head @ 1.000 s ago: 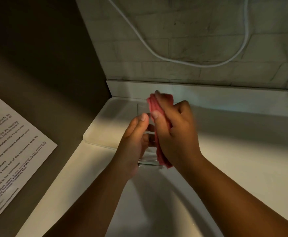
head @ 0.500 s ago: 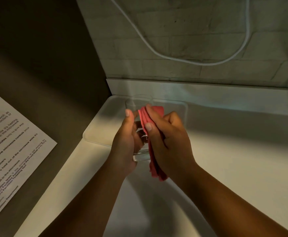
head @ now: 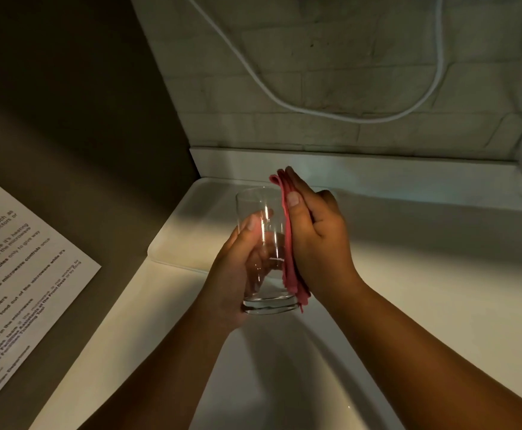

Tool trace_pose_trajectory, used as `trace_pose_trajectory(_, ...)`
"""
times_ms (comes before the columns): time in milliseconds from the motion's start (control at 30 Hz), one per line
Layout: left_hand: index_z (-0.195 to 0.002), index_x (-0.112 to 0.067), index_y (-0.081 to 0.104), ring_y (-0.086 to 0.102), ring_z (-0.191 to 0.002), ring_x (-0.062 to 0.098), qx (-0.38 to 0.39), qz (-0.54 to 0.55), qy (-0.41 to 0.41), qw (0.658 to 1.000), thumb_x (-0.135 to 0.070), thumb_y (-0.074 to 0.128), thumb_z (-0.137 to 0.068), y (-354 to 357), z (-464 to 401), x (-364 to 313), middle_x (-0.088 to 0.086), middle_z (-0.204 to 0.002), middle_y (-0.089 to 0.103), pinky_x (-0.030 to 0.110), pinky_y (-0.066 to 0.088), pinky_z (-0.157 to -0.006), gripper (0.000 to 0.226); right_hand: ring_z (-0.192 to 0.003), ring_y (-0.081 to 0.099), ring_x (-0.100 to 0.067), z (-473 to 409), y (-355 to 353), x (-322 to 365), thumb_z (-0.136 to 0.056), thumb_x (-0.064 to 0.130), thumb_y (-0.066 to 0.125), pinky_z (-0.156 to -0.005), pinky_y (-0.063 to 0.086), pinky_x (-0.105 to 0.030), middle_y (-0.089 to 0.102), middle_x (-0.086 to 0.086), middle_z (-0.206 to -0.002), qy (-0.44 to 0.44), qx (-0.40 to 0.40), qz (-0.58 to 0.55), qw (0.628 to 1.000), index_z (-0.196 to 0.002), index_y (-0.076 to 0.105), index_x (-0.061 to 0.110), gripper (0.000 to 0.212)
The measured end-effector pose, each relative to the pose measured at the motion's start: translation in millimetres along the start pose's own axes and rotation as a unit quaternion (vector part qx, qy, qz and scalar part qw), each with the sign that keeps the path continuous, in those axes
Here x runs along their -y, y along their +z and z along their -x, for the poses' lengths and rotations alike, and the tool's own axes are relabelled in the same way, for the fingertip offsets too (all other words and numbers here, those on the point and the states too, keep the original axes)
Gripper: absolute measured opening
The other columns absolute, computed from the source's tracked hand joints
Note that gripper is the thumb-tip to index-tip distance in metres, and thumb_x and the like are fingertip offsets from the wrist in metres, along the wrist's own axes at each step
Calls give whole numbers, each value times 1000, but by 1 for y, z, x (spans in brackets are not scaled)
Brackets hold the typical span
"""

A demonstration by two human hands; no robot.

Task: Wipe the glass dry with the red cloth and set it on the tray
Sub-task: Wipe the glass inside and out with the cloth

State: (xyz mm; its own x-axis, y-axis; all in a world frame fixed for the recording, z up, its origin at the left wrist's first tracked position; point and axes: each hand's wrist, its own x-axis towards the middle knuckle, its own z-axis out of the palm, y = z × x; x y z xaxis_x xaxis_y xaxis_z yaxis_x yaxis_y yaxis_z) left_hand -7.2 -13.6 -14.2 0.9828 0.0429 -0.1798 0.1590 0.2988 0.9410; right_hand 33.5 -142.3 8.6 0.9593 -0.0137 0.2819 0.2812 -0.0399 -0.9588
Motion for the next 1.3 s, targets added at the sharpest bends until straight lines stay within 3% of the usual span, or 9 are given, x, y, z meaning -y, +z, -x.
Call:
trace_pose_trajectory(100, -132, -21, 74, 79, -84, 25, 31, 79, -4, 996, -67, 71, -81, 0, -1, -4, 11, -100, 80, 40, 66, -71, 69, -82, 75, -18, 2, -4, -2, -104, 41, 50, -71, 62, -31, 74, -6, -100, 130, 27, -124, 983, -113, 71, 44, 23)
trace_pose_trajectory(267, -138, -13, 62, 73, -83, 26, 88, 141, -14, 986, -68, 68, -75, -5, -5, -13, 15, -100, 76, 37, 61, -70, 84, -59, 58, -24, 9, -26, -8, -95, 40, 64, -50, 50, -27, 58, -15, -81, 294, 14, -329, 897, -98, 72, 13, 28)
trace_pose_trajectory(433, -136, -14, 62, 72, -85, 27, 50, 95, 14, 994, -67, 70, -73, -8, -10, -12, 15, -104, 79, 38, 61, -73, 82, -66, 73, -24, 19, -35, -8, -104, 35, 52, -50, 54, -20, 71, -25, -88, 217, 6, -271, 938, -108, 76, 25, 26)
trace_pose_trajectory(567, -136, -14, 68, 72, -95, 28, 5, 56, 17, 998, -64, 70, -76, -2, -13, -12, 13, -112, 77, 37, 61, -81, 78, -90, 65, -2, 28, -24, 0, -105, 37, 47, -79, 56, -19, 63, 2, -102, 24, 40, -46, 998, -132, 65, 33, 33)
trace_pose_trajectory(767, -98, -25, 88, 83, -87, 17, 25, 63, -22, 997, -54, 41, -106, -3, -8, -5, 2, -86, 84, 31, 65, -74, 56, -71, 47, 10, 29, -3, 6, -102, 37, 47, -61, 41, 0, 40, 12, -91, -233, 31, 231, 944, -131, 62, 14, 40)
trace_pose_trajectory(933, -146, -15, 64, 57, -141, 50, 21, 57, -2, 998, -70, 61, -84, 2, 2, -6, 27, -143, 68, 70, 38, -120, 83, -80, 66, -5, 5, 0, 19, -98, 47, 48, -65, 59, -22, 49, 20, -102, -47, 22, 33, 998, -130, 61, 34, 37)
trace_pose_trajectory(1033, -147, -19, 64, 64, -131, 48, 35, 23, 16, 999, -76, 67, -77, 3, 5, -9, 34, -138, 65, 69, 46, -115, 90, -81, 71, -8, -6, -4, 22, -103, 44, 48, -76, 63, -41, 63, 5, -102, 46, 9, -54, 997, -105, 69, 59, 25)
trace_pose_trajectory(1167, -125, -26, 70, 77, -80, 13, 12, -20, 35, 999, -67, 72, -74, -3, -5, -12, -2, -87, 77, 31, 62, -76, 65, -97, 72, -8, -1, -8, 14, -106, 37, 47, -89, 56, -34, 76, 8, -104, 86, -6, -97, 992, -115, 73, 39, 28)
trace_pose_trajectory(1300, -129, -29, 66, 77, -97, 25, -7, -55, 34, 998, -68, 63, -87, 1, -8, -19, 6, -103, 84, 50, 61, -92, 57, -102, 64, 3, 2, -12, 11, -105, 36, 49, -86, 51, -14, 62, 3, -120, 51, -34, -78, 995, -136, 62, 37, 33)
